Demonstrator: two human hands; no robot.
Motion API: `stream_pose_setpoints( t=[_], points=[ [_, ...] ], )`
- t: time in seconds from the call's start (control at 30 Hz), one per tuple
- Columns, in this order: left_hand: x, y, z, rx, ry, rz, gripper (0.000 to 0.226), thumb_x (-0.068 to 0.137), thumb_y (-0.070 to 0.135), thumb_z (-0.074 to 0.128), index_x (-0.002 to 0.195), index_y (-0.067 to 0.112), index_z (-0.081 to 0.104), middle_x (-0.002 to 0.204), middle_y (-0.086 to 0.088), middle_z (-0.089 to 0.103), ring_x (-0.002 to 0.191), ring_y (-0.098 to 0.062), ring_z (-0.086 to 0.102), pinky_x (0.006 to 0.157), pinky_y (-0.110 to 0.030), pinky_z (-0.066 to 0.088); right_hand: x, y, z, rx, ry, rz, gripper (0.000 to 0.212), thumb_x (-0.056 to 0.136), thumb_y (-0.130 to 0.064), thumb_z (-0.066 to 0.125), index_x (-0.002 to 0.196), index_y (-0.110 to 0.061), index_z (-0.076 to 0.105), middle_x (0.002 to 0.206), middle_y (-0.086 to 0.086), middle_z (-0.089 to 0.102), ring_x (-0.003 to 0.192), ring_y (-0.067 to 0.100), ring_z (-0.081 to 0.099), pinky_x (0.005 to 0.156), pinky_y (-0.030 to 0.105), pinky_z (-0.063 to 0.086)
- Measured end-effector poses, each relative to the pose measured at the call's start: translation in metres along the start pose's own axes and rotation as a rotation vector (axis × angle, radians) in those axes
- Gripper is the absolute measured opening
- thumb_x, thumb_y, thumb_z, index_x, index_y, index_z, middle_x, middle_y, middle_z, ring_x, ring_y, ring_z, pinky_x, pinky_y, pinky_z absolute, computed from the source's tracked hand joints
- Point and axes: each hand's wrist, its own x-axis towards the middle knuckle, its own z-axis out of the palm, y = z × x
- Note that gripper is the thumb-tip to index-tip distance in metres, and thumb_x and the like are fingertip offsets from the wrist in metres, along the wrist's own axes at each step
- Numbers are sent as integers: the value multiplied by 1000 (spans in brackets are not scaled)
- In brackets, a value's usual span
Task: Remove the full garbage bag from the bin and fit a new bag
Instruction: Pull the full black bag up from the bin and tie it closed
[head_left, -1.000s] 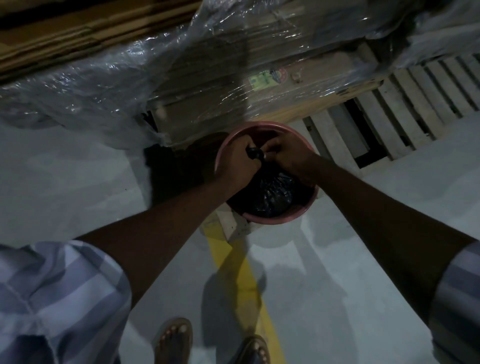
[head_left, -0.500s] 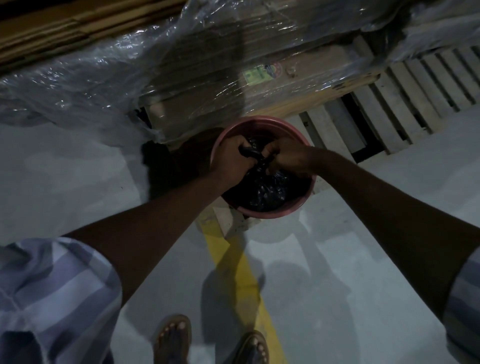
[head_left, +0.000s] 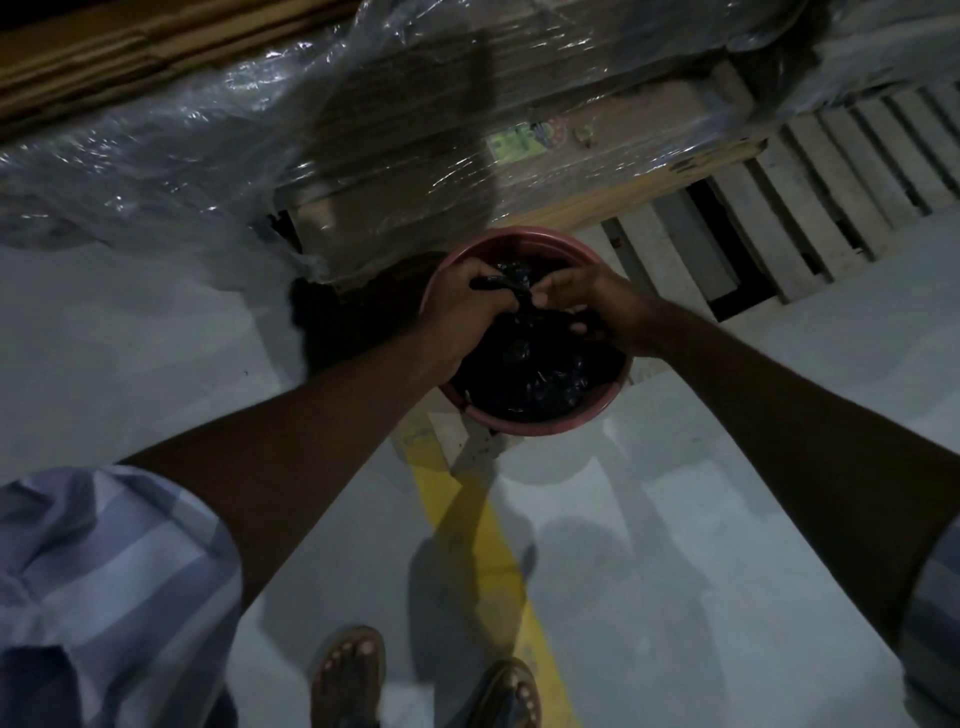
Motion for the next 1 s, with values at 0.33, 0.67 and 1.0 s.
stream_pose_setpoints(
  t=[0.33,0.67,1.0],
  points=[
    [-7,-1,-2,38,-42,-16,23,76,2,78,80,21,67,60,11,69,58,-4,67,56,-22,54,8,1,-8,9,-106,92,14,91,-25,61,96,-15,71,74,3,65,64,20,55,62,27,42],
    [-4,-9,-7,61,-43,-12,26,81,-1,78,81,23,67,84,-3,71,79,-19,68,75,-34,54,2,1,1,-235,83,-44,22,86,-13,82,105,-5,76,109,9,77,101,20,74,87,31,62],
    [-7,-5,-7,15,-65,-2,19,84,5,84,93,14,70,91,-7,73,83,-20,69,81,-35,57,4,19,21,-541,503,-335,23,100,-29,65,107,-17,84,101,5,82,95,16,76,98,38,57]
  ],
)
